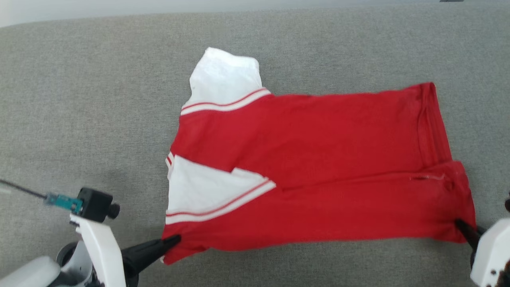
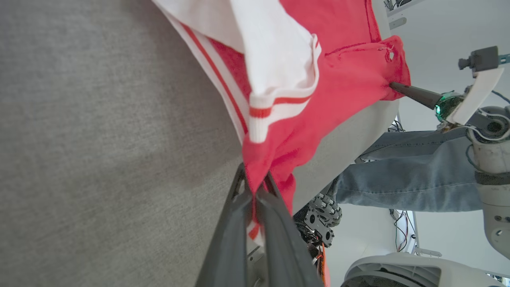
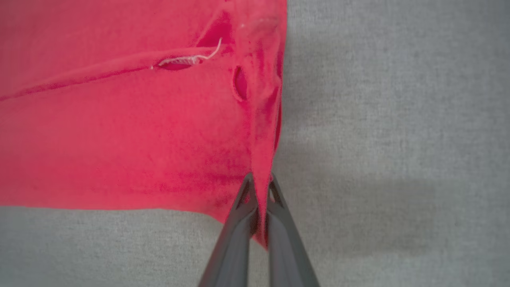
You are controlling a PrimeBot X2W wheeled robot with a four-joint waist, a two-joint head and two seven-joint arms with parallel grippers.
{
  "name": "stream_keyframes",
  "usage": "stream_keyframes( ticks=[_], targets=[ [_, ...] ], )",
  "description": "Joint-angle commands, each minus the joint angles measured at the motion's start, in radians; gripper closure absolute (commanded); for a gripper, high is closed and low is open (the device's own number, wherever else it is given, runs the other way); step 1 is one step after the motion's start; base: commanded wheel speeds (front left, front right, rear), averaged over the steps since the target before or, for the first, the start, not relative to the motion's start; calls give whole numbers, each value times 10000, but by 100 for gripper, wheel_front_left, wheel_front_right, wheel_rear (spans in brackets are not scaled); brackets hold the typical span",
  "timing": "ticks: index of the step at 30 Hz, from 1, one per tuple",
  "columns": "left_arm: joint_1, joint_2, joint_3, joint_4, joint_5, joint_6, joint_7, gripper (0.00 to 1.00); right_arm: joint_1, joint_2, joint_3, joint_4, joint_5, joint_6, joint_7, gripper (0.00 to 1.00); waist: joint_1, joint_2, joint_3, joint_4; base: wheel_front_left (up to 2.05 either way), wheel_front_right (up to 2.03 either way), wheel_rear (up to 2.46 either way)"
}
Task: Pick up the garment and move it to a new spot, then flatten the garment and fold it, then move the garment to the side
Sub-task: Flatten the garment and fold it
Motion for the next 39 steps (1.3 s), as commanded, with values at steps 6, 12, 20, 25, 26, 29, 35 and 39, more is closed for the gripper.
stream_keyframes(
  ticks=[6, 12, 20, 25, 26, 29, 35, 39],
  targets=[
    [382, 112, -9, 73, 415, 26, -947, 0, 593, 474, -437, -814, -361, -4, -723, 0, 0, -1, 62, 56, 0, 0, 0],
    [-71, 333, 207, 331, 820, 24, -1706, 0, 139, 791, -342, -1350, -941, -2, -2111, 0, 0, -1, 94, -99, 0, 0, 0],
    [-1333, 672, 918, 1424, 1508, 24, -2752, 0, -600, 1393, 412, -1544, -2013, -2, -5377, 0, 0, -1, 543, -882, 0, 0, 0],
    [-3014, 433, 1248, 2599, 1657, 24, -2611, 0, -1032, 2097, 1305, -898, -2534, -4, -7636, 0, 0, -1, 1047, -1959, 0, 0, 0],
    [-3315, 342, 1224, 2773, 1615, 24, -2438, 0, -1040, 2189, 1361, -764, -2554, -4, -7888, 0, 0, -1, 1118, -2129, 0, 0, 0],
    [-4045, 291, 1130, 3320, 1224, 24, -1562, 0, -1140, 2336, 1587, -435, -2568, -2, -8398, 0, 0, -1, 1375, -2685, 0, 0, 0],
    [-5327, 551, 557, 4687, 1269, 24, 772, 0, -989, 2489, 1754, 78, -2365, -4, -8899, 0, 0, -1, 1740, -3464, 0, 0, 0],
    [-5835, 600, 344, 5328, 798, 24, 2179, 0, -812, 2513, 1828, 353, -2161, -4, -9081, 0, 0, -1, 1840, -3733, 0, 0, 0]
  ],
)
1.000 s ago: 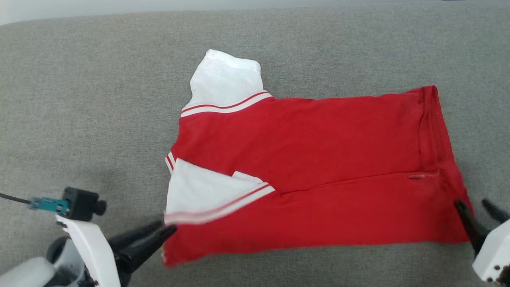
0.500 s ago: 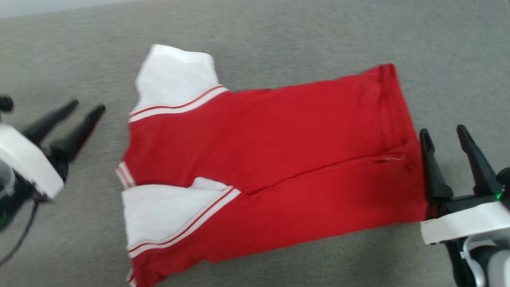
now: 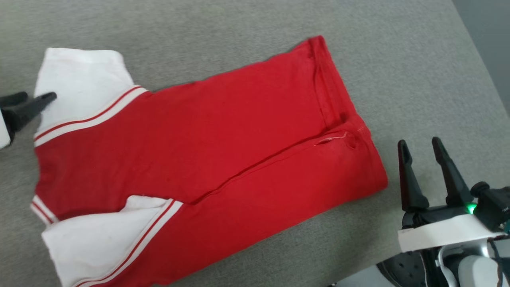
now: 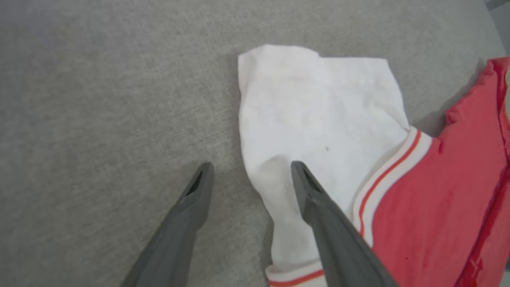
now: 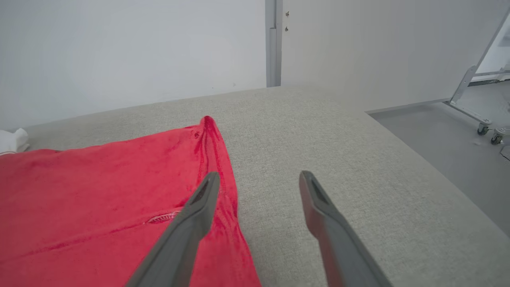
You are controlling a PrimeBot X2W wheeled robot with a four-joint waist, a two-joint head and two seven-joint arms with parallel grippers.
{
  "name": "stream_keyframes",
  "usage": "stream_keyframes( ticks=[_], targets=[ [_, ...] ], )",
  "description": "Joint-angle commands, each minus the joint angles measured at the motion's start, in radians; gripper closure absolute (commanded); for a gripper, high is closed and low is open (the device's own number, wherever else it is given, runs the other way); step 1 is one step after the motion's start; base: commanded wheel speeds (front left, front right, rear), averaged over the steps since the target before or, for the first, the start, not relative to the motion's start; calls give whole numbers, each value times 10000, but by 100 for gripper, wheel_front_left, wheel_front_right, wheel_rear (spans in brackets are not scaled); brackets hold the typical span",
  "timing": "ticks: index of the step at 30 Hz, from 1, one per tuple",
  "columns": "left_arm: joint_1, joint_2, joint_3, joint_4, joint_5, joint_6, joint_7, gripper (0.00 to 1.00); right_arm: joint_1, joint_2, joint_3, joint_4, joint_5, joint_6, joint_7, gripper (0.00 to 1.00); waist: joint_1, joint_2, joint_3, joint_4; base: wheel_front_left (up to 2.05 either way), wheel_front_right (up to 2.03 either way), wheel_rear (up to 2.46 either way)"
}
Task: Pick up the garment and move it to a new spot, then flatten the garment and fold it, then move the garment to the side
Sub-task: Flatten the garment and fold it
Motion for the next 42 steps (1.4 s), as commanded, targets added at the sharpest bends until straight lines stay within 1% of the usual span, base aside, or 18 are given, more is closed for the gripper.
stream_keyframes(
  ticks=[1, 7, 8, 9, 10, 11, 14, 16, 17, 21, 26, 27, 30, 36, 38, 41, 42],
  targets=[
    [-357, 20, 28, 184, -229, 24, 278, 0, 116, 54, 65, 109, 164, -2, -129, 0, 0, 0, 195, -249, 0, 0, 0],
    [-771, -199, -185, 363, -354, 24, 1104, 0, -30, 53, 232, 188, 333, -2, -318, 0, 0, 0, 407, -311, 0, 0, 0],
    [-844, -236, -215, 382, -315, 24, 1179, 24, -129, 54, 282, 150, 279, -2, -304, 0, 0, 0, 436, -301, 0, 0, 0],
    [-926, -256, -271, 338, -206, 24, 1218, 58, -223, 56, 339, 107, 227, -2, -265, 0, 0, 0, 471, -286, 0, 0, 0],
    [-998, -290, -307, 282, -157, 24, 1229, 86, -327, 54, 390, 81, 173, -2, -194, 0, 0, 0, 499, -269, 0, 0, 0],
    [-1039, -331, -312, 249, -155, 24, 1186, 100, -467, 55, 448, 44, 63, -2, -116, 0, 0, 0, 522, -247, 0, 0, 0],
    [-1234, -398, -329, 137, -54, 24, 988, 100, -1106, 25, 657, -66, -320, -2, 331, 0, 0, 0, 592, -136, 0, 0, 0],
    [-1346, -424, -348, 35, -11, 24, 903, 100, -1651, -156, 818, -82, -444, -2, 869, 0, 0, 0, 630, -22, 0, 0, 0],
    [-1346, -424, -348, 35, -11, 24, 903, 100, -1651, -156, 818, -82, -444, -2, 869, 0, 0, 0, 630, -22, 0, 0, 0],
    [-1569, -565, -430, -294, -3, 24, 709, 100, -2979, -887, 1193, 265, -429, -4, 2577, 0, 0, 0, 726, 346, 0, 0, 0],
    [-1868, -767, -577, -644, 38, 24, 524, 100, -4751, -1833, 1542, 1237, 255, -4, 5044, 0, 0, 0, 970, 894, 0, 0, 0],
    [-1935, -811, -615, -704, 46, 24, 466, 100, -5137, -1914, 1507, 1459, 447, -4, 5507, 0, 0, 0, 1023, 997, 0, 0, 0],
    [-2066, -865, -716, -863, 25, 24, 356, 100, -6103, -2011, 1464, 2253, 909, -2, 6781, 0, 0, 0, 1159, 1248, 0, 0, 0],
    [-2271, -1077, -972, -1121, -104, 24, 132, 100, -7446, -1944, 1235, 3746, 1056, -4, 8631, 0, 0, 0, 1383, 1667, 0, 0, 0],
    [-2325, -1150, -1066, -1188, -160, 24, 52, 100, -7676, -1984, 1280, 4010, 1054, -2, 9025, 0, 0, 0, 1431, 1779, 0, 0, 0],
    [-2366, -1213, -1183, -1298, -218, 24, -92, 100, -7763, -1951, 1218, 4285, 994, -2, 9238, 0, 0, 0, 1483, 1904, 0, 0, 0],
    [-2364, -1230, -1230, -1334, -201, 24, -141, 100, -7767, -1959, 1302, 4312, 1015, -2, 9258, 20, 0, 0, 1492, 1943, 0, 0, 0]
  ],
)
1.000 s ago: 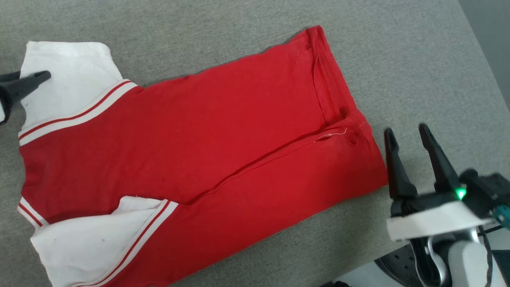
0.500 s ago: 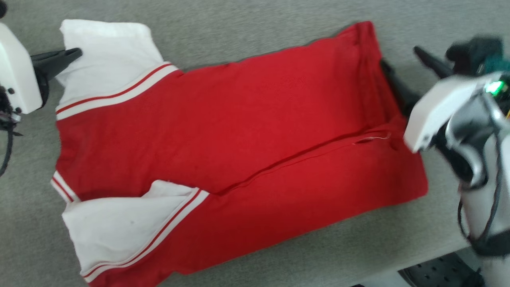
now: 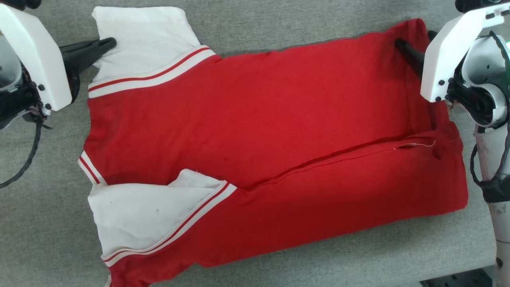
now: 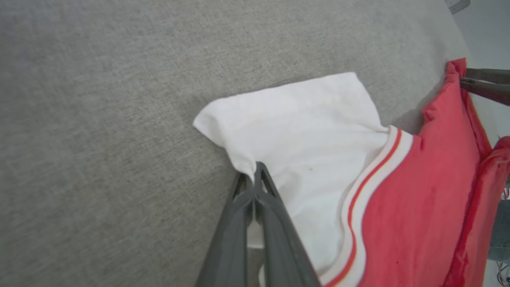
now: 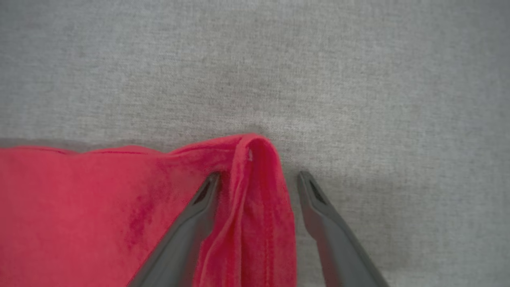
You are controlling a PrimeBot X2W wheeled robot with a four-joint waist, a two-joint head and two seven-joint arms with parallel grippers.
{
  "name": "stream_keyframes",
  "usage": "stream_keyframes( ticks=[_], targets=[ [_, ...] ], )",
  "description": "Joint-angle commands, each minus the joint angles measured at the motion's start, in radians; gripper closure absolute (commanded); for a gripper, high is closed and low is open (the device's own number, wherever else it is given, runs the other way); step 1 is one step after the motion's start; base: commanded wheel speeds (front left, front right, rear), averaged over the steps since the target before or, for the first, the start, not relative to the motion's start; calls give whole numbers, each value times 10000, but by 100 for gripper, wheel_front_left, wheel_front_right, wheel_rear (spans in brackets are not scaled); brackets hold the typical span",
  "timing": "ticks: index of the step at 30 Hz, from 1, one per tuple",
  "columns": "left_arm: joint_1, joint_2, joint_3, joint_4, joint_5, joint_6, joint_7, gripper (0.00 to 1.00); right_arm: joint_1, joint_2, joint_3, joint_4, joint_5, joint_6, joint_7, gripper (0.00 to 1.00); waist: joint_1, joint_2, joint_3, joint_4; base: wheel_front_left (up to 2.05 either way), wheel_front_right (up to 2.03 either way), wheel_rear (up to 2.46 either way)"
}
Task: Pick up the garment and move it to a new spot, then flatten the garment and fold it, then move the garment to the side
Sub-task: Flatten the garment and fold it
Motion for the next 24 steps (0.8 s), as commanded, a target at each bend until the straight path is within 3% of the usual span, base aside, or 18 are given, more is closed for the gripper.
stream_keyframes(
  ticks=[1, 2, 7, 14, 20, 24],
  targets=[
    [-88, -54, -77, -68, -65, 24, -79, 100, 93, 48, 205, 97, 69, 0, -55, 58, 0, 0, 30, 78, 0, 0, 0],
    [-82, -74, -84, -95, -164, 24, -111, 100, 107, 27, 164, 137, 142, 0, -120, 100, 0, 0, 34, 103, 0, 0, 0],
    [-122, -250, -126, -153, -386, 24, -440, 100, 299, -183, 128, 280, 332, -2, -469, 100, 0, 0, -149, 270, 0, 0, 0],
    [336, -393, -148, -1080, -680, 24, -1342, 100, 945, -809, 390, -513, 674, -2, -1191, 100, 0, 0, -1189, 693, 0, 0, 0],
    [1163, -15, -275, -2532, -613, 24, -2307, 100, 2128, -1530, 332, -1600, 1067, -2, -1301, 100, 0, 0, -1986, 1103, 0, 0, 0],
    [2218, 666, -478, -3661, -492, 24, -3388, 100, 3492, -1966, -35, -2622, 1248, -2, -1239, 100, 0, 0, -2472, 1365, 0, 0, 0]
  ],
)
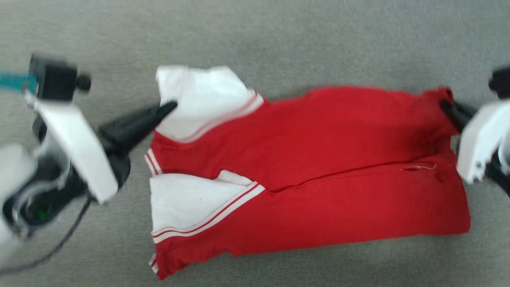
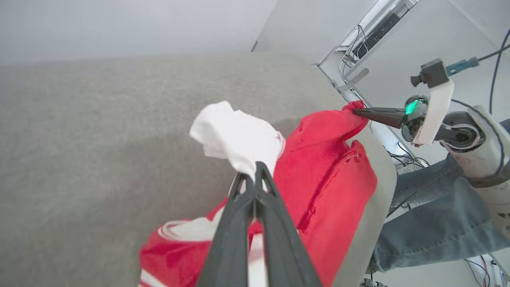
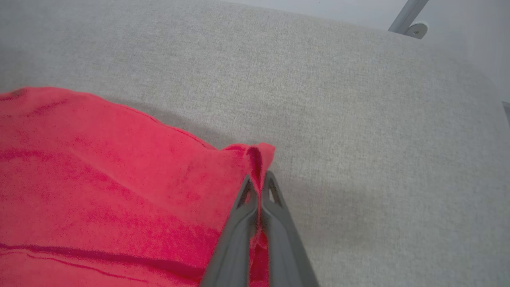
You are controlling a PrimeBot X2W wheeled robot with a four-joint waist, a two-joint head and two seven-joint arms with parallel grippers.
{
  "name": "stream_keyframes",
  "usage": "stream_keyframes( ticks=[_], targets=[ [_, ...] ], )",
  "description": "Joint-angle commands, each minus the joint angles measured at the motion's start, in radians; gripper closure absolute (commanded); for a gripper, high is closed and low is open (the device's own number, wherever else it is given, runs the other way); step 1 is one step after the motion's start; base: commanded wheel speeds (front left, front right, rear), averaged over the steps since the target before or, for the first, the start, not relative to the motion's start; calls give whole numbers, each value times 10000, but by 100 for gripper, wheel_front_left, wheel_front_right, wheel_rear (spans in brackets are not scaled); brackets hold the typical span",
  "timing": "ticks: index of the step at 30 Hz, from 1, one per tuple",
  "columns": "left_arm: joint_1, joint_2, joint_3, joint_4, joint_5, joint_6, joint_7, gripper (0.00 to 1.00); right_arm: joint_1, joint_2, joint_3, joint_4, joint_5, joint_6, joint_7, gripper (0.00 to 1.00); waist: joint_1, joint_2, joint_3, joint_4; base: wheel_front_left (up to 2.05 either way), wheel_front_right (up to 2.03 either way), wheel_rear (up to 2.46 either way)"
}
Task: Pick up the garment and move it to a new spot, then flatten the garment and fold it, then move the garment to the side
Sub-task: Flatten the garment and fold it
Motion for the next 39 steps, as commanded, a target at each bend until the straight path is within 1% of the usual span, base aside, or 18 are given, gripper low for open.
stream_keyframes(
  ticks=[1, 5, 7, 8, 11, 14, 17, 20, 21, 22, 23, 24, 25, 26, 31, 34, 38, 39],
  targets=[
    [225, 93, -32, -86, 129, 24, -165, 100, 279, -63, -81, -115, 25, -4, 19, 100, 0, 0, -359, 294, 0, 0, 0],
    [1581, 776, -376, -805, 57, 24, -1416, 100, 1979, -159, -827, -1215, 153, -4, 64, 100, 0, 0, -641, 504, 0, 0, 0],
    [2228, 1018, -590, -1014, 26, 24, -1994, 100, 2748, -7, -1267, -1740, 207, -4, 59, 100, 0, 0, -699, 546, 0, 0, 0],
    [2837, 1121, -804, -1126, -49, 24, -2477, 100, 3426, 214, -1683, -2047, 298, -4, 52, 100, 0, 0, -726, 555, 0, 0, 0],
    [3583, 930, -1045, -1137, -122, 24, -2858, 100, 4097, 482, -2057, -2225, 368, -4, -3, 100, 0, 0, -723, 573, 0, 0, 0],
    [4037, 519, -1219, -684, -16, 24, -2952, 100, 4380, 719, -2156, -1994, 296, -4, -161, 100, 0, 0, -675, 579, 0, 0, 0],
    [4217, -11, -1314, -81, -210, 24, -2851, 100, 4239, 973, -2123, -1573, 277, -4, -366, 100, 0, 0, -567, 555, 0, 0, 0],
    [4070, -287, -1335, 623, -142, 24, -2763, 100, 3947, 1120, -2022, -1113, 196, -2, -598, 100, 0, 0, -500, 508, 0, 0, 0],
    [4023, -435, -1348, 794, -100, 24, -2757, 98, 3868, 1164, -2006, -970, 188, -4, -676, 100, 0, 0, -489, 497, 0, 0, 0],
    [3976, -537, -1352, 1004, -39, 24, -2774, 85, 3800, 1174, -1976, -851, 167, -2, -744, 100, 0, 0, -488, 489, 0, 0, 0],
    [3938, -587, -1357, 1166, 59, 24, -2804, 72, 3750, 1178, -1943, -762, 152, -2, -784, 78, 0, 0, -492, 484, 0, 0, 0],
    [3927, -651, -1371, 1281, 130, 24, -2835, 56, 3725, 1166, -1929, -686, 138, -4, -822, 64, 0, 0, -501, 481, 0, 0, 0],
    [3898, -714, -1385, 1380, 227, 24, -2854, 3, 3710, 1135, -1943, -647, 140, -2, -860, 24, 0, 0, -515, 484, 0, 0, 0],
    [3880, -755, -1392, 1442, 253, 24, -2905, 0, 3725, 1114, -1976, -660, 160, -4, -851, 0, 0, 0, -533, 491, 0, 0, 0],
    [4047, -848, -1269, 1615, 614, 24, -3173, 0, 4087, 978, -2390, -944, 386, -4, -597, 0, 0, 0, -666, 630, 0, 0, 0],
    [4361, -1030, -899, 1771, 876, 24, -3271, 0, 4232, 995, -2788, -911, 403, -2, -346, 0, 0, 0, -758, 813, 0, 0, 0],
    [5161, -1761, 864, 2170, 1300, 24, -3285, 0, 4232, 1296, -3212, -396, 596, -2, -31, 0, 0, 0, -876, 1232, 0, 0, 0],
    [5161, -1761, 864, 2170, 1300, 24, -3285, 0, 4232, 1296, -3212, -396, 596, -2, -31, 0, 0, 0, -876, 1232, 0, 0, 0]
  ],
)
